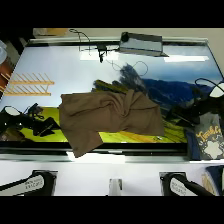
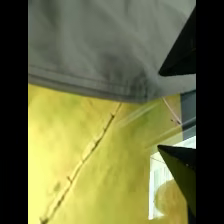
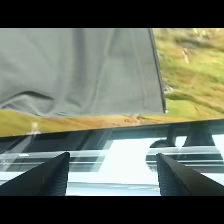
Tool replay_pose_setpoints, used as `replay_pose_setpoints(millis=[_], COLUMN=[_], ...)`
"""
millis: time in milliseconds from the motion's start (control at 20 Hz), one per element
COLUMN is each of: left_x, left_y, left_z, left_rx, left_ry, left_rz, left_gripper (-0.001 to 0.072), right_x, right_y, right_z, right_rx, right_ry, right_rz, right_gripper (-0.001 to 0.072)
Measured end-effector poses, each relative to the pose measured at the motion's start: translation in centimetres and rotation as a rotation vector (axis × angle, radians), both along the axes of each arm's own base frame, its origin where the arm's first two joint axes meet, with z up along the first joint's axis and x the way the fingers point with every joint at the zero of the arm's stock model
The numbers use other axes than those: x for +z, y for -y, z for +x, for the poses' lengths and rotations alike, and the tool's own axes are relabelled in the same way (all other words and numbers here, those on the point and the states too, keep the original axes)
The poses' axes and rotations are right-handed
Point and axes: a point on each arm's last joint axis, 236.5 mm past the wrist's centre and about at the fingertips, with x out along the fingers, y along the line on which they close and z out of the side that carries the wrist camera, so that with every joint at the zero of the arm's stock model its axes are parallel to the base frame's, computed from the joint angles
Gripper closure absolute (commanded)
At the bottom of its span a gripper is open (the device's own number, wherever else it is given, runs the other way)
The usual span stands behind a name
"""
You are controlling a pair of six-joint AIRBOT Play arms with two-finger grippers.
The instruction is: Fold the shirts.
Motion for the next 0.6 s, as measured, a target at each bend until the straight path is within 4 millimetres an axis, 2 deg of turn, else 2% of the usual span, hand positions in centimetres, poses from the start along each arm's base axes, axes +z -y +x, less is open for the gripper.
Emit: replay_pose_setpoints(millis=[150, 200, 250, 300, 400, 450, 600], left_x=[-0.4, -0.5, -0.7, -0.9, -1.2, -1.3, -1.1], left_y=[1.5, 1.8, 2.0, 2.0, 2.1, 2.2, 2.4], left_z=[1.2, 1.7, 2.2, 2.8, 3.4, 3.5, 3.7], left_rx=[0.011, 0.018, 0.028, 0.041, 0.047, 0.05, 0.046], left_ry=[0.038, 0.052, 0.065, 0.083, 0.104, 0.108, 0.122], left_rz=[-0.01, -0.002, 0.008, 0.022, 0.044, 0.047, 0.054], left_gripper=[0.0194, 0.0225, 0.031, 0.0417, 0.0647, 0.0672, 0.0672], right_x=[-0.7, -0.9, -1.1, -1.5, -2.6, -3.3, -5.8], right_y=[0.4, 0.7, 1.0, 1.2, 1.7, 1.8, 1.2], right_z=[-0.5, -0.7, -0.9, -1.2, -1.9, -2.4, -3.1], right_rx=[0.001, 0.001, 0.002, 0.005, 0.007, 0.006, -0.012], right_ry=[-0.009, -0.012, -0.02, -0.03, -0.053, -0.068, -0.099], right_rz=[-0.006, -0.018, -0.031, -0.042, -0.062, -0.067, -0.042], right_gripper=[0.0153, 0.0151, 0.0139, 0.0091, 0.0092, 0.0094, 0.0098])
